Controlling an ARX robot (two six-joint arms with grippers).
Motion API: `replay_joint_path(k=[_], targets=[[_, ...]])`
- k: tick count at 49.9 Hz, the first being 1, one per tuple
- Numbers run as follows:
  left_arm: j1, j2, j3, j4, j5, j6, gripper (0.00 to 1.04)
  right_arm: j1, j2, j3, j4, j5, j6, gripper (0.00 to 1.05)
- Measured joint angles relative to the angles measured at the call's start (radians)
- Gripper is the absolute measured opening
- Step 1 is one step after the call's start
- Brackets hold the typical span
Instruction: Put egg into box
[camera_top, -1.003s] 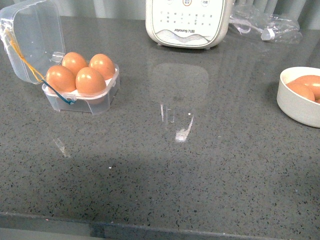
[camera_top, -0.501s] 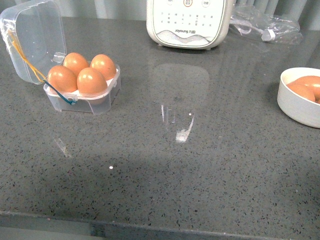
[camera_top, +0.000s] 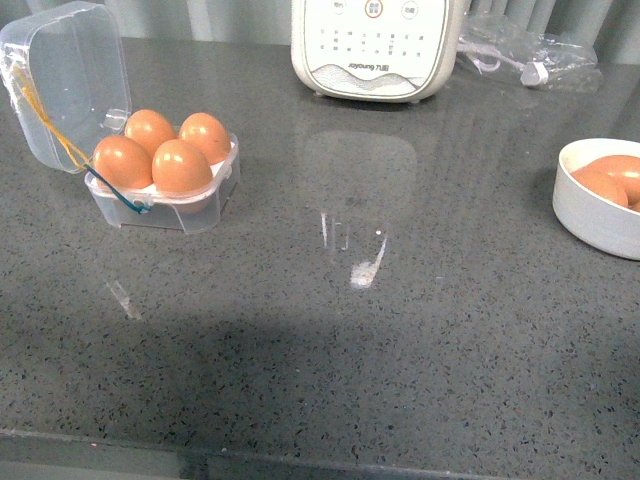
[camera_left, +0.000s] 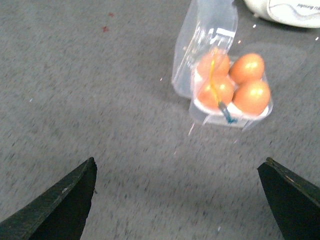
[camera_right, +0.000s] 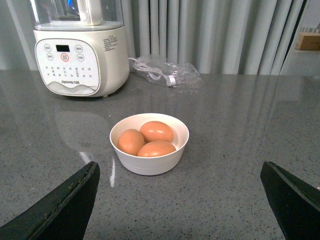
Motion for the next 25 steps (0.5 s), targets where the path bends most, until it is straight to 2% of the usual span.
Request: replay_joint_path(k=[10, 16, 25], targets=[[0.095, 0.357, 0.148, 0.277, 0.010, 0.119, 0.98, 0.000, 0.000, 0.000, 0.000, 0.000, 0.000, 0.97], [0.178, 0.481, 0.196, 0.328, 0.000, 0.214, 0.98, 0.000, 0.000, 0.000, 0.000, 0.000, 0.000, 0.97], [0.256, 0.560, 0.246, 0.391, -0.042, 0.325, 0.98, 0.000, 0.000, 0.000, 0.000, 0.000, 0.000, 0.97]])
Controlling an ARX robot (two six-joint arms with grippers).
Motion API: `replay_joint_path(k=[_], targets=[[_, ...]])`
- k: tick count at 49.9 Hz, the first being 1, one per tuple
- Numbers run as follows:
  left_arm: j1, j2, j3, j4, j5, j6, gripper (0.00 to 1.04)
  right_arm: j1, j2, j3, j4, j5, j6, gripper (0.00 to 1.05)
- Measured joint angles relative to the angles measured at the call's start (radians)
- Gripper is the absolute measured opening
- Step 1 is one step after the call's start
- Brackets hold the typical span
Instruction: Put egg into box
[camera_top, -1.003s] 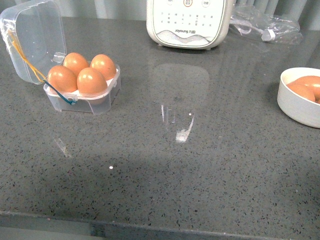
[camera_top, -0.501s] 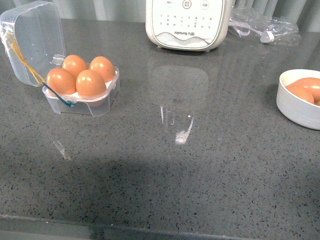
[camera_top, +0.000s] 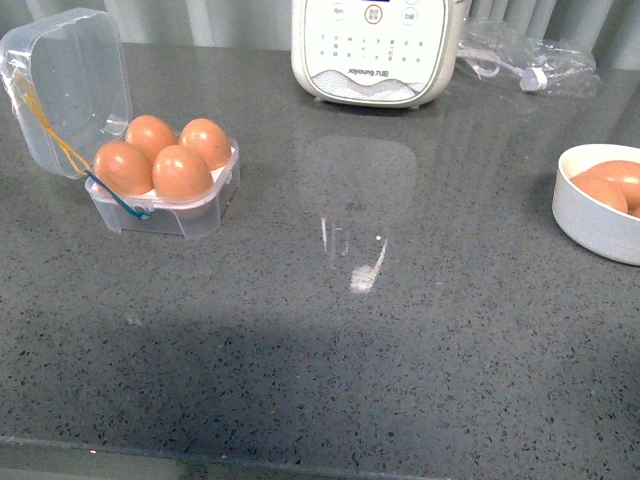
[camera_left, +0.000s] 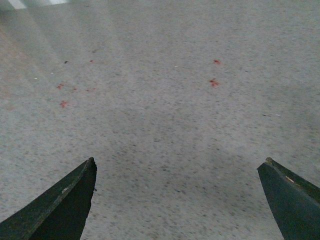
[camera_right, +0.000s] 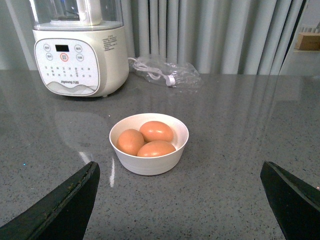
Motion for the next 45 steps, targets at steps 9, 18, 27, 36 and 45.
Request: replay_joint_path(k=[9, 18, 27, 36, 45], targets=[[-0.051, 0.074, 0.047, 0.037, -0.024, 0.019, 0.98, 0.000, 0.000, 0.000, 0.000, 0.000, 0.000, 0.97], [-0.141, 0.158, 0.108, 0.034, -0.030, -0.022, 0.98, 0.000, 0.000, 0.000, 0.000, 0.000, 0.000, 0.97], [-0.180, 0.192, 0.147, 0.013, -0.029, -0.086, 0.98, 0.000, 0.000, 0.000, 0.000, 0.000, 0.000, 0.97], [-0.228, 0.181, 0.150, -0.029, -0.008, -0.156, 0.98, 0.000, 0.000, 0.000, 0.000, 0.000, 0.000, 0.97], [-0.298, 0.133, 0.148, -0.076, 0.020, -0.224, 0.98, 0.000, 0.000, 0.000, 0.000, 0.000, 0.000, 0.97]])
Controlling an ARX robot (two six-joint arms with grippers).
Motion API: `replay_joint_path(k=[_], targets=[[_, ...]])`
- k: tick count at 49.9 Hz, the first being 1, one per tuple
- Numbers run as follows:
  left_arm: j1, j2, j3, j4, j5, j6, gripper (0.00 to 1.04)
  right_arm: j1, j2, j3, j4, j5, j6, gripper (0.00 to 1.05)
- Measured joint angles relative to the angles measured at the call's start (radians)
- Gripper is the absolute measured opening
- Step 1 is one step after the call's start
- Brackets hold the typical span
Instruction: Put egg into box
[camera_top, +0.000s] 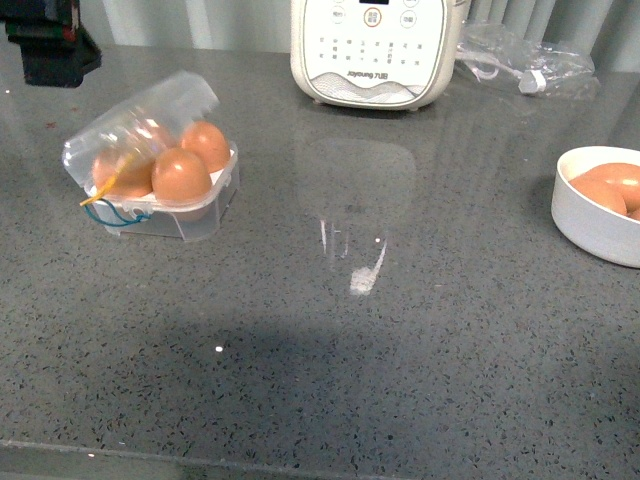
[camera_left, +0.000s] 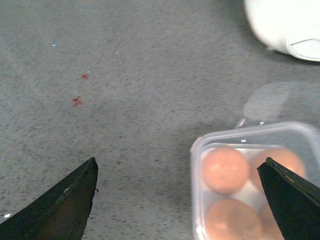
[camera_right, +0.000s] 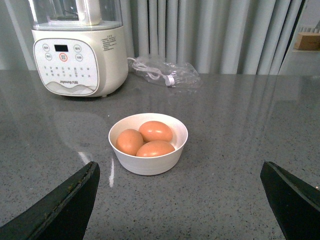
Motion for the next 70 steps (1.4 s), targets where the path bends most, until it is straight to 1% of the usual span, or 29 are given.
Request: replay_joint_path(k=[6, 10, 13, 20, 34, 42, 46, 59, 63, 68, 69, 70], targets=[[-0.078, -0.086, -0.020, -0.051, 0.021, -0.030, 0.98, 0.000, 0.000, 0.000, 0.000, 0.000, 0.000, 0.97], [-0.133, -0.154, -0.060, -0.098, 0.053, -0.034, 0.98, 0.000, 0.000, 0.000, 0.000, 0.000, 0.000, 0.97], [-0.154, -0.192, -0.086, -0.121, 0.058, -0.034, 0.98, 0.000, 0.000, 0.000, 0.000, 0.000, 0.000, 0.97], [-0.159, -0.257, -0.102, -0.178, 0.065, -0.034, 0.98, 0.000, 0.000, 0.000, 0.000, 0.000, 0.000, 0.97], [-0.142, -0.325, -0.088, -0.217, 0.074, -0.033, 0.98, 0.000, 0.000, 0.000, 0.000, 0.000, 0.000, 0.97], [-0.086, -0.412, -0.069, -0.264, 0.088, -0.027, 0.98, 0.000, 0.000, 0.000, 0.000, 0.000, 0.000, 0.97], [-0.032, -0.478, -0.071, -0.299, 0.101, -0.006, 0.98, 0.000, 0.000, 0.000, 0.000, 0.000, 0.000, 0.97], [0.159, -0.710, -0.151, -0.468, 0.238, 0.088, 0.98, 0.000, 0.000, 0.000, 0.000, 0.000, 0.000, 0.97], [0.205, -0.747, -0.166, -0.499, 0.272, 0.099, 0.98, 0.000, 0.000, 0.000, 0.000, 0.000, 0.000, 0.97], [0.235, -0.767, -0.172, -0.509, 0.275, 0.103, 0.98, 0.000, 0.000, 0.000, 0.000, 0.000, 0.000, 0.97], [0.233, -0.775, -0.182, -0.486, 0.259, 0.095, 0.96, 0.000, 0.000, 0.000, 0.000, 0.000, 0.000, 0.97], [0.229, -0.785, -0.206, -0.430, 0.234, 0.079, 0.93, 0.000, 0.000, 0.000, 0.000, 0.000, 0.000, 0.97]])
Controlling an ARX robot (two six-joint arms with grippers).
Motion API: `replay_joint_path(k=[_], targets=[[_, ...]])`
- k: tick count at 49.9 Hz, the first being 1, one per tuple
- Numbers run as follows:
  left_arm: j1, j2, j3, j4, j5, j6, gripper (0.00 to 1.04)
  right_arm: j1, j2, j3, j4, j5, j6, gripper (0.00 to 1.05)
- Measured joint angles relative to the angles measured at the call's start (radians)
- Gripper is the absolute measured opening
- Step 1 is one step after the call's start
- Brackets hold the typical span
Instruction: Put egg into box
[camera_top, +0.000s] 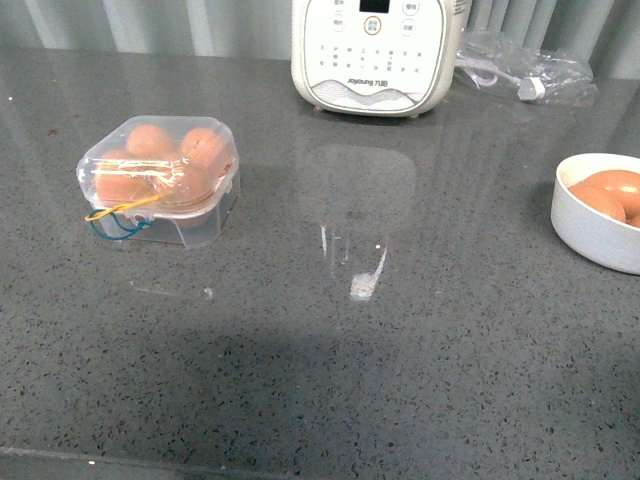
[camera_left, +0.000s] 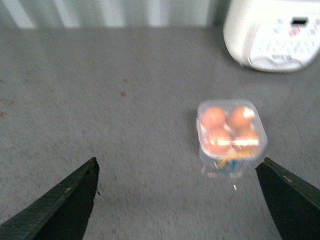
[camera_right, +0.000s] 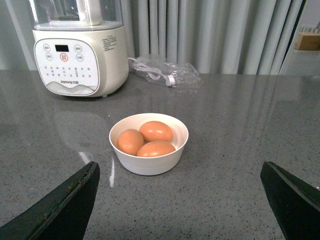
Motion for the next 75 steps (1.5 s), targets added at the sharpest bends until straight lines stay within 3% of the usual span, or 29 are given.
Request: replay_joint_path(k=[7, 11, 24, 70, 75], targets=[[-0.034, -0.096, -0.204, 0.328, -0.076, -0.076, 0.68, 0.000, 0.000, 0.000, 0.000, 0.000, 0.000, 0.97], [-0.100, -0.146, -0.280, 0.372, -0.164, -0.093, 0.52, 0.000, 0.000, 0.000, 0.000, 0.000, 0.000, 0.97], [-0.133, -0.239, -0.431, 0.411, -0.171, -0.105, 0.04, 0.000, 0.000, 0.000, 0.000, 0.000, 0.000, 0.97], [-0.133, -0.485, -0.612, 0.359, -0.173, -0.111, 0.04, 0.000, 0.000, 0.000, 0.000, 0.000, 0.000, 0.97], [-0.134, -0.576, -0.624, 0.257, -0.174, -0.111, 0.04, 0.000, 0.000, 0.000, 0.000, 0.000, 0.000, 0.97]])
